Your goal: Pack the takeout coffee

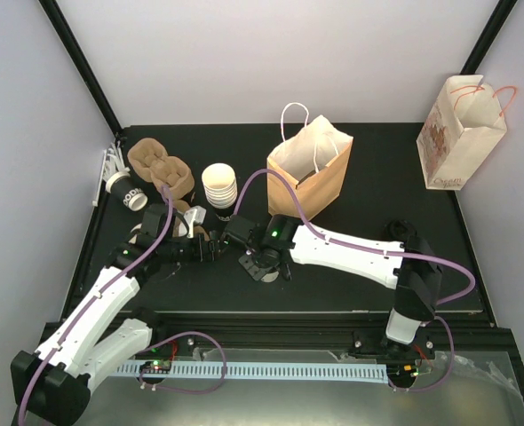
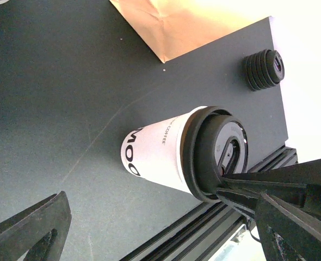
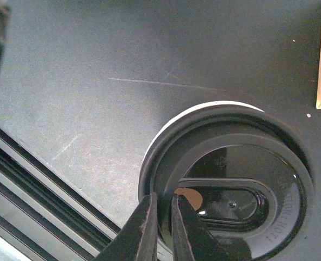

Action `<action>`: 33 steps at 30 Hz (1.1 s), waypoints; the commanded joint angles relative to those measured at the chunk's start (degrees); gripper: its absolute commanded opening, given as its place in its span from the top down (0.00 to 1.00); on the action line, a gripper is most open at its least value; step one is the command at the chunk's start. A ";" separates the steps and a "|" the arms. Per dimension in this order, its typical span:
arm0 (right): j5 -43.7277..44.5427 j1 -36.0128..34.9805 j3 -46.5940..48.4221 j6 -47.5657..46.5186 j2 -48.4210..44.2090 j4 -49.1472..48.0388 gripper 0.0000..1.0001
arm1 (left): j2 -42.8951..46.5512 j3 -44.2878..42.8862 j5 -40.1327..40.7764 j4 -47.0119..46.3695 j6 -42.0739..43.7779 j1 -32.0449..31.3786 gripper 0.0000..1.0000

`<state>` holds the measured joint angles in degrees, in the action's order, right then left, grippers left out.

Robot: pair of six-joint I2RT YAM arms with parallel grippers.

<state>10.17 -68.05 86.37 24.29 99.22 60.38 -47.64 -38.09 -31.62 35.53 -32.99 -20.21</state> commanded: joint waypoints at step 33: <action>8.81 0.38 -1.28 1.64 -10.95 -3.20 0.43 | 0.04 4.17 -8.30 -6.13 -0.66 0.34 0.05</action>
<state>15.97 -68.12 88.33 24.34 93.27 60.82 -48.12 -36.51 -35.33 33.85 -32.62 -20.21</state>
